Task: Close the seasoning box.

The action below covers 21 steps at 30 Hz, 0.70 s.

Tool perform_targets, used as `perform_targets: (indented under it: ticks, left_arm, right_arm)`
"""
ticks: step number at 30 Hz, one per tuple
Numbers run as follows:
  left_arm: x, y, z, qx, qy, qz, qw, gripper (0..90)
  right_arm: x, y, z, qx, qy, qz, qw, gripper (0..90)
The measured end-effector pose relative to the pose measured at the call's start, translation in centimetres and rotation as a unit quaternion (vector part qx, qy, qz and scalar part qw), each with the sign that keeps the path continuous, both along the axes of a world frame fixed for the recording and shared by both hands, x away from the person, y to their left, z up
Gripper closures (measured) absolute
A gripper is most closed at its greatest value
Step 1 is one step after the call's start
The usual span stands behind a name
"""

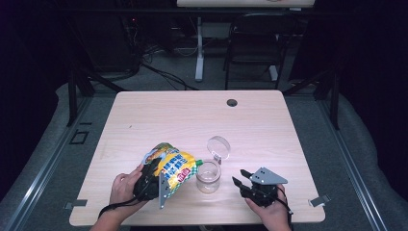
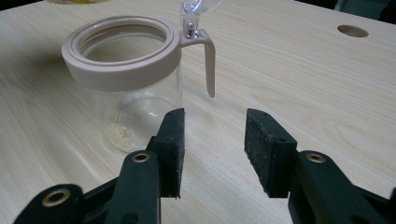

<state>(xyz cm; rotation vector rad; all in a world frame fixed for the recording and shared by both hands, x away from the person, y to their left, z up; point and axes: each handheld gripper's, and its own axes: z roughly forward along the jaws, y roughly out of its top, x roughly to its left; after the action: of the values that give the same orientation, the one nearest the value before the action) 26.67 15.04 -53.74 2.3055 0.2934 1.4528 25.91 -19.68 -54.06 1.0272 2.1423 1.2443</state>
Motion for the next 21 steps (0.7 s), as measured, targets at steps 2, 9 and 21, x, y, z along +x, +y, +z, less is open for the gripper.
perform_targets:
  ticks: [2, 9, 21]
  left_arm:
    - [-0.04, -0.03, -0.03, 0.004, -0.005, -0.001, 1.0000, 64.9]
    - [-0.37, -0.23, -0.07, 0.038, -0.023, 0.001, 0.9990, 65.0]
    - [-0.50, -0.34, -0.23, 0.057, -0.039, -0.001, 0.9976, 65.0]
  right_arm:
    - [0.00, 0.07, -0.01, -0.001, 0.000, 0.000, 1.0000, 58.1]
    - [-0.05, 0.11, 0.02, -0.002, -0.001, 0.000, 1.0000, 58.1]
    - [-0.13, 0.25, 0.05, -0.002, -0.005, 0.001, 1.0000, 58.1]
